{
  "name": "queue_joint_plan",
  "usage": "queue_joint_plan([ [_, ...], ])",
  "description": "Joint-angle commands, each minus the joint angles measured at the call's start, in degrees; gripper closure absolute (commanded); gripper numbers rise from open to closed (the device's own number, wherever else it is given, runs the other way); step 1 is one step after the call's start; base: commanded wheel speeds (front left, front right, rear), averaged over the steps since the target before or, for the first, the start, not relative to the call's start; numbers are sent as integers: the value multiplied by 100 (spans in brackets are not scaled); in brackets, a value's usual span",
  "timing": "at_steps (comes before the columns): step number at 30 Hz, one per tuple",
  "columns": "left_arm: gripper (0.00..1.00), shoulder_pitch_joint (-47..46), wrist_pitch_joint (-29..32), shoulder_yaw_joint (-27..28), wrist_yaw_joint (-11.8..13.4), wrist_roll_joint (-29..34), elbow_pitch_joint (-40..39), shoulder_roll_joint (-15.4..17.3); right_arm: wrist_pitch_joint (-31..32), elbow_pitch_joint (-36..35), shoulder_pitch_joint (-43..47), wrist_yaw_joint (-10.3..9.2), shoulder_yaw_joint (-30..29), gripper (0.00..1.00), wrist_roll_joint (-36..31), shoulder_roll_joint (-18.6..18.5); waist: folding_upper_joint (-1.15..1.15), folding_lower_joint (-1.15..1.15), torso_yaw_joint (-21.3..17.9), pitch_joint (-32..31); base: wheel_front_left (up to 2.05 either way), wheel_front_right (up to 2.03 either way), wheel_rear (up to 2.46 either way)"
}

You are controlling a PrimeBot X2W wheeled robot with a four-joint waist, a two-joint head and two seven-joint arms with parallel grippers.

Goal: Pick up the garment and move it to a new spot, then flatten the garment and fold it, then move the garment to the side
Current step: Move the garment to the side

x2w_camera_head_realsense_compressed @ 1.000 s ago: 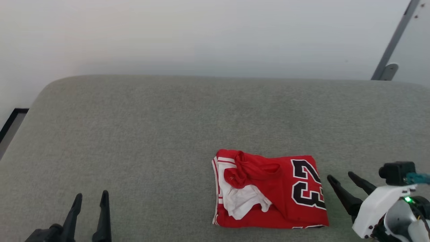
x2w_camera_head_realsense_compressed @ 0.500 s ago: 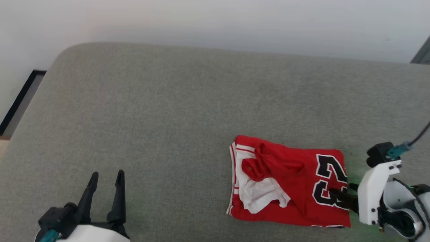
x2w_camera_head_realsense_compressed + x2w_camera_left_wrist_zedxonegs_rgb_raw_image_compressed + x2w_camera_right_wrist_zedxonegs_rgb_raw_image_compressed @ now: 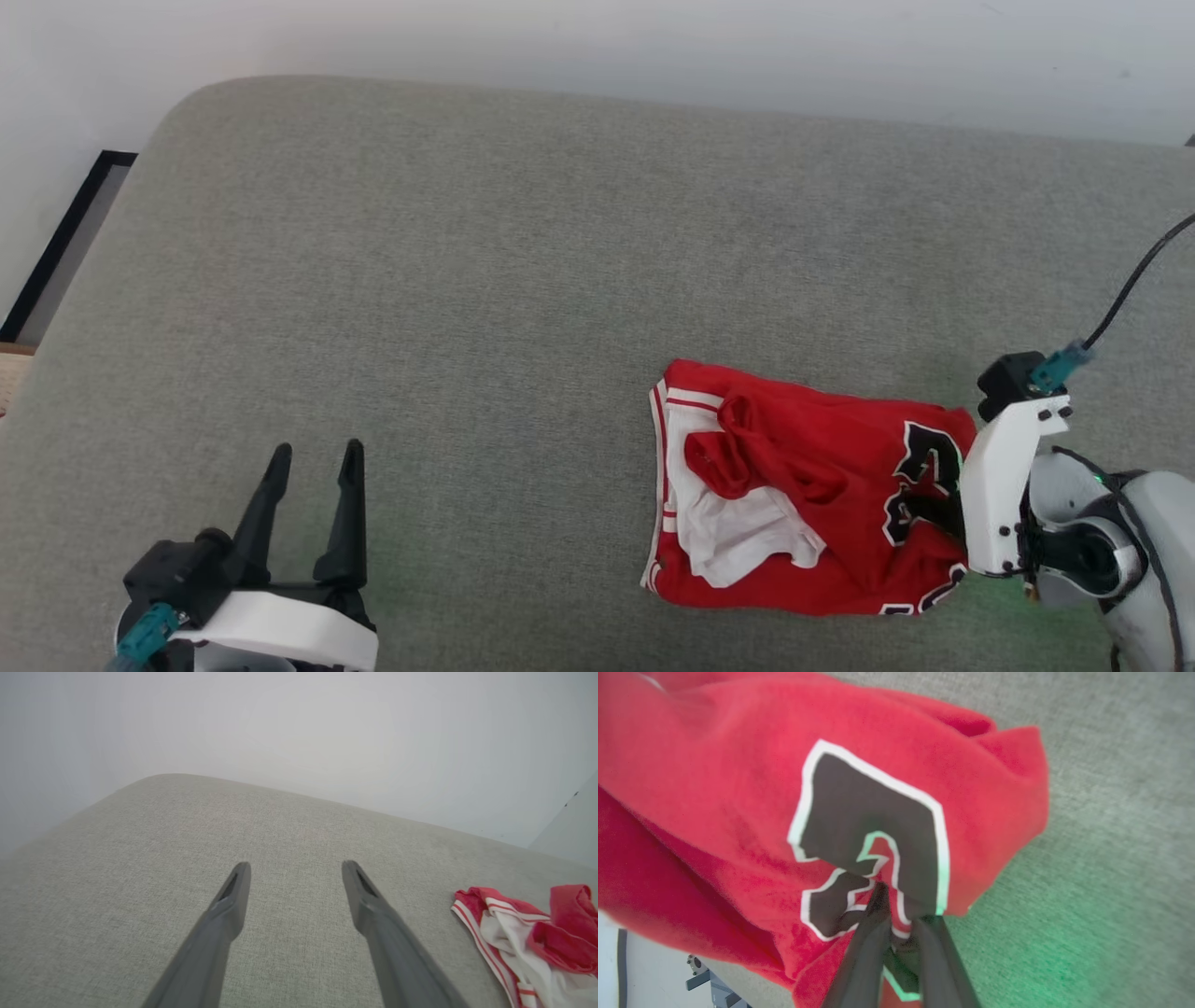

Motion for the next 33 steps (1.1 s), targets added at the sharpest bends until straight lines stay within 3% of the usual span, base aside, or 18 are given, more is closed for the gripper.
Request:
queue_joint_plan([
  [1,0,-83,-28,17,-18,-61,-4,29,22,8,36,28,109,100,73,75,0,0,-61,12,0,0,0],
  [19,0,-358,-29,17,-18,162,-342,90,-152,-918,-697,15,-491,100,-51,-994,0,0,-1040,238,0,0,0],
  [33,0,-1041,-28,-686,-18,331,-502,329,-750,-293,-1491,15,-870,100,-716,-1632,0,0,-1970,649,0,0,0],
])
